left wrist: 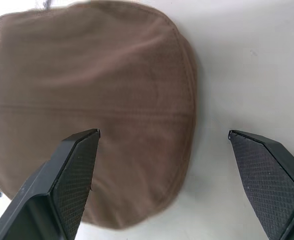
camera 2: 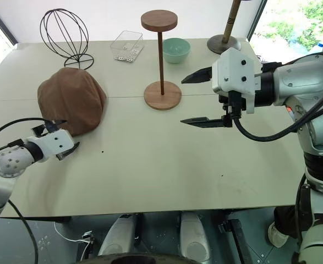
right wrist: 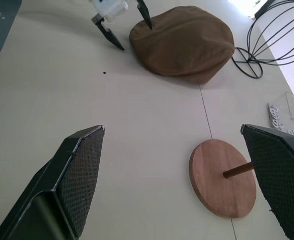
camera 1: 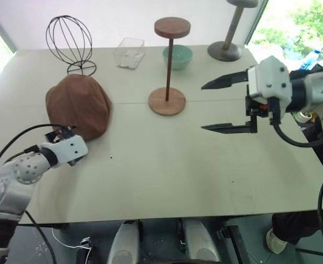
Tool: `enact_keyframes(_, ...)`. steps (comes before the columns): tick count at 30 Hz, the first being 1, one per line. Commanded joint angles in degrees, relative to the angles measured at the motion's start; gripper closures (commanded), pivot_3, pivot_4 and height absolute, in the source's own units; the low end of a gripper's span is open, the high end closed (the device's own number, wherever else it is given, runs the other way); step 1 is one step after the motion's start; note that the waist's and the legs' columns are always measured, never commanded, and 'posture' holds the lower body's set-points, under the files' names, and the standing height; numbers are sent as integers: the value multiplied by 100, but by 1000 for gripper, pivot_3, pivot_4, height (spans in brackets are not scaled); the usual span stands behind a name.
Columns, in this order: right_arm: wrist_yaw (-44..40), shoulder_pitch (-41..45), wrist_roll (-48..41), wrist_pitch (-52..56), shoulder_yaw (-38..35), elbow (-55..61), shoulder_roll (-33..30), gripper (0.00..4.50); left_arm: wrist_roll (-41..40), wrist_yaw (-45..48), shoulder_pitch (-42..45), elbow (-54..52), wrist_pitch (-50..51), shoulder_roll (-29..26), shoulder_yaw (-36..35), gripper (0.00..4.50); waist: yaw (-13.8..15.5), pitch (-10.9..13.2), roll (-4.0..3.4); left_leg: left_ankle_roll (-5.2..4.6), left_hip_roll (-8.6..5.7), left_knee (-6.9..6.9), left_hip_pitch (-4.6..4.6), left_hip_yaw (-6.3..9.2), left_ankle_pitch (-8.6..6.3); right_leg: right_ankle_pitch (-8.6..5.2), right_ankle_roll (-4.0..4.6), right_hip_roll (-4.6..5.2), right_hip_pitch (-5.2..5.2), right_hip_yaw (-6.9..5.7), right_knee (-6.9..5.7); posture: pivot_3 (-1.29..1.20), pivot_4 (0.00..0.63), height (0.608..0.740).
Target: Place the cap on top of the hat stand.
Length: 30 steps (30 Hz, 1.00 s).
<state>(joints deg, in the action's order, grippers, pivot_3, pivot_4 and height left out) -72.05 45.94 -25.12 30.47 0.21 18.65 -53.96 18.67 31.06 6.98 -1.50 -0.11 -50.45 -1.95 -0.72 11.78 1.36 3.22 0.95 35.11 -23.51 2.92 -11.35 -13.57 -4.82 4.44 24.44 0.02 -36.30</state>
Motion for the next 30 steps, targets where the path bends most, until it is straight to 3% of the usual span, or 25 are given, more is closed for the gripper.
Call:
enact_keyframes(1,183,102,-137,104,-205,245,-66,0,459,-407,351,399,-158,168,336,180,16,-1,-1,0,0,1,1,1,0,0,0,0,0,-1,-2,0,150,740)
enact_keyframes(9,337,144,-226,236,-184,355,-106,0,1358,-1110,960,1323,-252,507,997,180,23,-14,-15,-1,-2,9,9,1,0,5,-8,0,-14,-1,-4,0,150,740)
enact_keyframes(17,456,207,-215,206,-151,284,-53,0,1695,-1563,1248,1990,-288,812,1281,180,93,-78,-113,-2,-2,16,23,-1,1,6,-17,4,-39,-2,-4,0,150,740)
enact_keyframes(20,499,225,-220,211,-142,282,-30,0,1703,-1818,1450,2336,-152,871,1234,977,139,-86,-123,-2,-2,15,31,-1,1,1,-27,4,-47,-4,-4,0,150,740)
enact_keyframes(27,560,288,-233,242,-112,199,-25,0,1605,-2012,1688,2703,-216,773,1184,4449,87,-89,-117,-2,0,18,29,1,2,11,-24,1,-41,-5,-4,0,150,740)
enact_keyframes(30,632,317,-267,395,-114,147,-33,0,1585,-2088,1710,2660,-199,720,1137,4449,54,-89,-116,-2,-1,17,24,0,2,24,-25,1,-39,-4,-2,0,150,740)
